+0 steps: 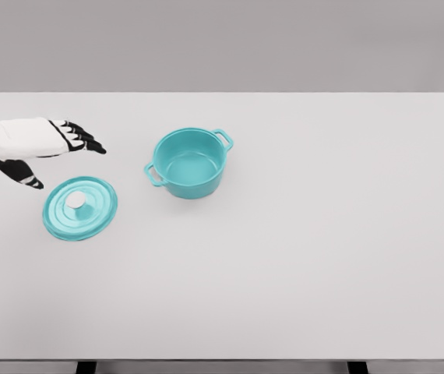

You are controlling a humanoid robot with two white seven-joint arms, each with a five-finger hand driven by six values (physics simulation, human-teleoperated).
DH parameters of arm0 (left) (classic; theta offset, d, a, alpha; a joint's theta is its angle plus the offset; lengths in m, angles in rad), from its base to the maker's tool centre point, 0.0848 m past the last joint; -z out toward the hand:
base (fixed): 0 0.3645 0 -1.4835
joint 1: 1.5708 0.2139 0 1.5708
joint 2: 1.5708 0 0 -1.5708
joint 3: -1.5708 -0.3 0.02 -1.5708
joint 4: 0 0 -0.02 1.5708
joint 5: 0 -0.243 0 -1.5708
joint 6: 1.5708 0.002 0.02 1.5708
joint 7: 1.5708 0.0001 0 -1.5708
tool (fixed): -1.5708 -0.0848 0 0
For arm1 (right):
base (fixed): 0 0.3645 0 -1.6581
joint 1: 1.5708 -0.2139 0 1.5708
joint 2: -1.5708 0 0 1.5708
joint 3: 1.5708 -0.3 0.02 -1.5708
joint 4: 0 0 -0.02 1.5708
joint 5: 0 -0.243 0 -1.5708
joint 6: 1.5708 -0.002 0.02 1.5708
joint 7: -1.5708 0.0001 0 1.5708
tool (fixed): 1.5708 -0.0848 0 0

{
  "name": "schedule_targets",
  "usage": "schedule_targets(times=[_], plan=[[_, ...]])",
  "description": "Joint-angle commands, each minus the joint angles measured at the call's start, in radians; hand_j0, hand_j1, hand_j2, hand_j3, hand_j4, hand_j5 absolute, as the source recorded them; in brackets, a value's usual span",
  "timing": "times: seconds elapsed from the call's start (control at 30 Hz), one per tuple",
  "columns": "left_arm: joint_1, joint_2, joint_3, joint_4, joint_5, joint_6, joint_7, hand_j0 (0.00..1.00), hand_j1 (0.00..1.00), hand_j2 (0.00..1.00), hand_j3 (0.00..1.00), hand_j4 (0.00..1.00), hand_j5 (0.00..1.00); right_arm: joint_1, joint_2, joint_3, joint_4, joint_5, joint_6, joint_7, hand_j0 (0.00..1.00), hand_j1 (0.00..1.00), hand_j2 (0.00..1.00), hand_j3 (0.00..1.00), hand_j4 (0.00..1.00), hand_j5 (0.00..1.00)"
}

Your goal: Cover the pot with left arm

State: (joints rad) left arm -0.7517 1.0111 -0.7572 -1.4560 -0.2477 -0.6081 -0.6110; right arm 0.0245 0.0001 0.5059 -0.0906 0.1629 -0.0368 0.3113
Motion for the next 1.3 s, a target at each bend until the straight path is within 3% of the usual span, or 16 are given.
schedule_targets(times=[0.0, 0.07, 0.17, 0.2, 0.3, 0.37, 0.5, 0.7, 0.83, 1.27], plan=[[-0.005, 0.015, -0.116, -0.015, 0.010, -0.003, 0.000, 1.00, 1.00, 1.00, 1.00, 1.00, 1.00, 0.000, 0.000, 0.000, 0.000, 0.000, 0.000, 0.000, 1.00, 1.00, 1.00, 1.00, 1.00, 1.00], [-0.023, 0.014, -0.166, -0.015, 0.027, 0.030, 0.000, 1.00, 1.00, 1.00, 1.00, 1.00, 1.00, 0.000, 0.000, 0.000, 0.000, 0.000, 0.000, 0.000, 1.00, 1.00, 1.00, 1.00, 1.00, 1.00], [-0.040, 0.012, -0.244, -0.015, 0.177, 0.181, 0.000, 1.00, 1.00, 1.00, 1.00, 1.00, 1.00, 0.000, 0.000, 0.000, 0.000, 0.000, 0.000, 0.000, 1.00, 1.00, 1.00, 1.00, 1.00, 1.00], [-0.046, 0.012, -0.251, -0.015, 0.183, 0.206, 0.000, 1.00, 1.00, 1.00, 1.00, 1.00, 1.00, 0.000, 0.000, -0.001, 0.000, 0.000, 0.000, 0.000, 1.00, 1.00, 1.00, 1.00, 1.00, 1.00], [-0.049, 0.009, -0.251, -0.015, 0.177, 0.203, 0.000, 1.00, 1.00, 1.00, 1.00, 1.00, 1.00, 0.000, 0.000, 0.000, 0.000, 0.000, 0.000, 0.000, 1.00, 1.00, 1.00, 1.00, 1.00, 1.00], [-0.063, 0.000, -0.249, -0.015, 0.005, 0.202, 0.000, 1.00, 1.00, 1.00, 1.00, 1.00, 1.00, 0.000, 0.000, 0.000, 0.000, 0.000, 0.000, 0.000, 1.00, 1.00, 1.00, 1.00, 1.00, 1.00], [-0.067, -0.003, -0.249, -0.009, -0.030, 0.200, 0.000, 1.00, 1.00, 1.00, 1.00, 1.00, 1.00, 0.000, 0.000, 0.000, 0.000, 0.000, 0.000, 0.002, 1.00, 1.00, 1.00, 1.00, 1.00, 1.00], [-0.078, 0.001, -0.249, -0.009, -0.035, 0.199, 0.000, 0.98, 0.98, 0.98, 0.98, 0.98, 0.98, 0.000, 0.000, 0.000, 0.000, 0.000, 0.000, 0.002, 1.00, 1.00, 1.00, 1.00, 1.00, 1.00], [-0.080, 0.001, -0.249, -0.009, -0.032, 0.197, 0.000, 0.79, 0.79, 0.79, 0.79, 0.79, 0.79, 0.000, 0.000, 0.000, 0.000, 0.000, 0.000, 0.000, 1.00, 1.00, 1.00, 1.00, 1.00, 1.00], [-0.074, 0.001, -0.252, -0.007, -0.028, 0.197, 0.000, 0.80, 0.80, 0.80, 0.80, 0.80, 0.80, 0.000, 0.000, -0.001, 0.000, 0.000, 0.000, 0.000, 1.00, 1.00, 1.00, 1.00, 1.00, 1.00]])
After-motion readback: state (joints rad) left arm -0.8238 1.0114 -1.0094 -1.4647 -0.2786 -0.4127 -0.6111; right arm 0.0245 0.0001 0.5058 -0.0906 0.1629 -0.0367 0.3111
